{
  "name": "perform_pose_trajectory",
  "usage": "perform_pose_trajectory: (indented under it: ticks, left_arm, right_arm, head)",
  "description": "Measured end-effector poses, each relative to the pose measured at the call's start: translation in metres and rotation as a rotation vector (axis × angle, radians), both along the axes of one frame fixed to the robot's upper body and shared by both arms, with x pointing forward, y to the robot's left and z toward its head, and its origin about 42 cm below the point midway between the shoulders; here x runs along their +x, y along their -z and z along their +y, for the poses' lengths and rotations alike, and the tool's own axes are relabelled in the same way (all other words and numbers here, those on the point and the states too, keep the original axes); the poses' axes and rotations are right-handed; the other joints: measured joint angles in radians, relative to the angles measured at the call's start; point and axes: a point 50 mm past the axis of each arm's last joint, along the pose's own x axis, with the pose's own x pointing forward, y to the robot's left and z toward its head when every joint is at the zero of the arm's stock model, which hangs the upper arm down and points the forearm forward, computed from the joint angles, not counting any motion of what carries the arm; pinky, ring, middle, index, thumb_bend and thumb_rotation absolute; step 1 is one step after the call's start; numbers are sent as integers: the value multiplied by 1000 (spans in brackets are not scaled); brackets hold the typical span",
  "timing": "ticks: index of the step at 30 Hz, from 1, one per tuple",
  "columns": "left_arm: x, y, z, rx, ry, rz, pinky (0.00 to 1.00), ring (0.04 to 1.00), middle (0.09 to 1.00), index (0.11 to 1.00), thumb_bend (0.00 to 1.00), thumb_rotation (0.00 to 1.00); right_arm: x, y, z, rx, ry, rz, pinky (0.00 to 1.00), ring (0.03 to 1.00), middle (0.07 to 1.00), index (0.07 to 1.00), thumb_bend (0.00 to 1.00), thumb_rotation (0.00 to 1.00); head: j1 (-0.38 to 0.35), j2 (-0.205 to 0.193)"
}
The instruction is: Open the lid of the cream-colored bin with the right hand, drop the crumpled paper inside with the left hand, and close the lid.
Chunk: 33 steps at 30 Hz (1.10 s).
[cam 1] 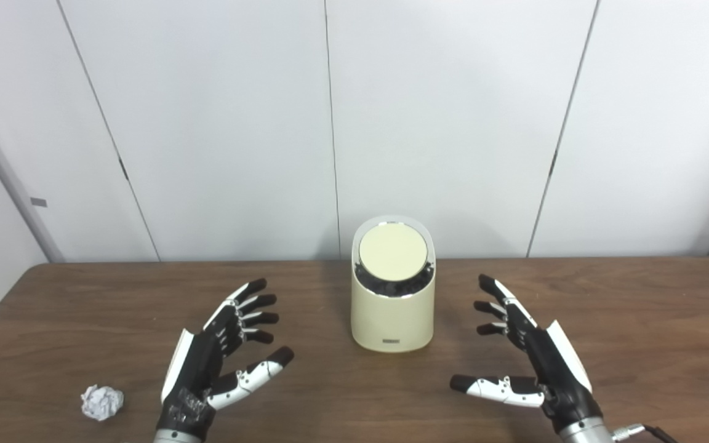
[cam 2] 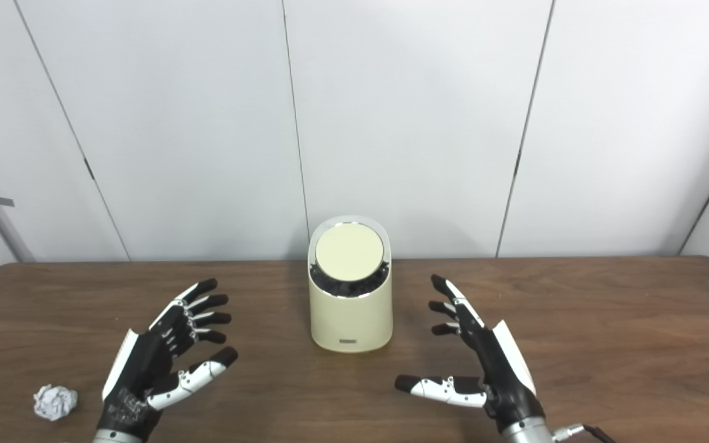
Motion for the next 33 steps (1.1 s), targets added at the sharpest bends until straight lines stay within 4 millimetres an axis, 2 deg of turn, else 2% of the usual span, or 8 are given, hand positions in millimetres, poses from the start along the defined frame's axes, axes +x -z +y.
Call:
perform_pose_trajectory:
  ticks: [5,12,15,21,25,30,33]
  left_arm:
    - [0,0,0,0,0,0,619,728,813,882,672,205]
    - [0,0,0,0,0,0,623,730,812,882,679,227]
    - [0,0,0,0,0,1,624,729,811,878,674,210]
    - [3,7,0,1,-2,27,621,730,810,876,649,174]
    - [8,6,-1,1,2,22,632,730,805,874,648,156]
    - [12,4,-2,5,4,18,636,720,800,871,661,155]
    - [12,5,-4,6,-4,19,629,716,796,866,664,147]
  right_arm:
    - [0,0,0,0,0,0,665,848,935,929,840,319]
    - [0,0,1,0,-4,1,690,853,940,928,831,311]
    - [0,1,2,1,-7,2,684,856,940,924,824,333]
    - [5,-2,4,-27,18,19,759,869,934,915,766,419]
    - [24,-19,7,-58,45,7,797,893,934,927,796,436]
    - [61,-57,12,-89,36,-53,823,935,954,957,802,380]
    - [79,-70,10,-141,38,-57,785,916,947,959,841,406]
  head:
    - [-2,0]
    - [-2,0]
    - [-14,-6]
    - [-15,-26]
    - [-15,-34]
    - [-11,-41]
    - [-12,-43]
